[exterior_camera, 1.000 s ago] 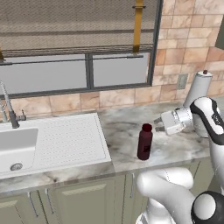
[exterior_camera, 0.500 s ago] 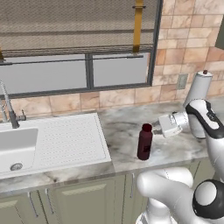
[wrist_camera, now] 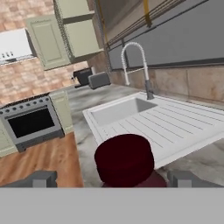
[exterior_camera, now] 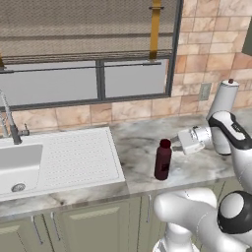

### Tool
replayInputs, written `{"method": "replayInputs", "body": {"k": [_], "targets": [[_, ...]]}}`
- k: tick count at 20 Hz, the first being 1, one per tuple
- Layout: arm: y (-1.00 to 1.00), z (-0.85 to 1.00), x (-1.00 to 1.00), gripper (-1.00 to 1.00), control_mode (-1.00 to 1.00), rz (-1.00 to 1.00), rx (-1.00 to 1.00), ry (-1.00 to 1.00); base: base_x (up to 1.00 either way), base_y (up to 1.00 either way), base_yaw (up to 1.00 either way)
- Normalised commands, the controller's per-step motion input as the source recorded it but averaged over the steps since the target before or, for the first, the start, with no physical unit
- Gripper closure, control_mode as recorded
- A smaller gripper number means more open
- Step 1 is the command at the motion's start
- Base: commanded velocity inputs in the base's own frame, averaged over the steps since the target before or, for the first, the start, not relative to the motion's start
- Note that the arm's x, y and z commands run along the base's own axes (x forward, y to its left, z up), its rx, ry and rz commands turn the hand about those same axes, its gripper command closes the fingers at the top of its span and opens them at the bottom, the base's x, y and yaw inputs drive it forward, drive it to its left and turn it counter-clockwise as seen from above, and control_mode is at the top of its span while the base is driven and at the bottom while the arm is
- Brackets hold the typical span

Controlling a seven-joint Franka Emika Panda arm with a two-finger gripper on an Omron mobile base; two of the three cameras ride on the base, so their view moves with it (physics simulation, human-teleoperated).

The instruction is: There is a wine glass and glass cup on the dining counter. Place the wine bottle next to the wine glass and the juice bottle next to the glass cup.

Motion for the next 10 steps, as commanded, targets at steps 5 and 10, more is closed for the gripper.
{"method": "replayInputs", "body": {"k": [5, 10], "targets": [[-0.03, -0.05, -0.04, -1.0, -1.0, 0.03, 0.04, 0.0, 0.0, 0.0, 0.0], [0.07, 0.0, -0.05, -1.0, -1.0, 0.04, 0.02, 0.0, 0.0, 0.0, 0.0]]}}
